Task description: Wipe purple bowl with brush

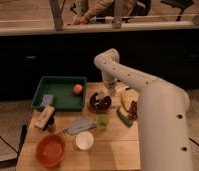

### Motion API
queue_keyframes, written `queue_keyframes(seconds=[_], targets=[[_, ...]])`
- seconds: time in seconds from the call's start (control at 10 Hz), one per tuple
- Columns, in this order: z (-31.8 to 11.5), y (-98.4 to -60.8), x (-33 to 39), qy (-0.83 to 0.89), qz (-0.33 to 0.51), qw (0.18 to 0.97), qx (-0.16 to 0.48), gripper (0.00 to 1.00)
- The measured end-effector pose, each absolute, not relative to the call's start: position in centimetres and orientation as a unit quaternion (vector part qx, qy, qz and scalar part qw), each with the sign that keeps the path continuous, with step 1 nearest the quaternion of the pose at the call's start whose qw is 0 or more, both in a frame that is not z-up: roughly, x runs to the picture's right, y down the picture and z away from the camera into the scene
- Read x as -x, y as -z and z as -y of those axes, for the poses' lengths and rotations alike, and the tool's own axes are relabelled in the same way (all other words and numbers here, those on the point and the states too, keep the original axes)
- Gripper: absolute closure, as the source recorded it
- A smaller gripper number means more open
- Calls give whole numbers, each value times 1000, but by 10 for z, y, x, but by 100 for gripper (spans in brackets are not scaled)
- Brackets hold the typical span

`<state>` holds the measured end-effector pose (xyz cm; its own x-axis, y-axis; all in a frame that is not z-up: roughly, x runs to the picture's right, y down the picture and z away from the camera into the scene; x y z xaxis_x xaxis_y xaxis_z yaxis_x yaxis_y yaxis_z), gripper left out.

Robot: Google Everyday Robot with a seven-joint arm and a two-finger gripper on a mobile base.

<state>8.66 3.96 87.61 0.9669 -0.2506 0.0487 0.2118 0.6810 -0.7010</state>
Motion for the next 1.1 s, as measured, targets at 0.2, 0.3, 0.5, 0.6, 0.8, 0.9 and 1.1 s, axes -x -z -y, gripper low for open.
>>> queue_keyframes(seconds=[0.2,0.3,0.5,0.6,0.8,0.9,1.1], targets=[[-43,-872,-69,148,-17,914,377,95],[-50,-870,-60,160,-13,911,379,95],[-75,-867,-65,172,-9,903,393,95],[-83,-868,-70,171,-8,901,398,95],[-94,-868,-90,157,-8,899,409,95],[-95,-869,-98,150,-12,899,411,95],[-88,-870,-113,129,-19,903,410,95]])
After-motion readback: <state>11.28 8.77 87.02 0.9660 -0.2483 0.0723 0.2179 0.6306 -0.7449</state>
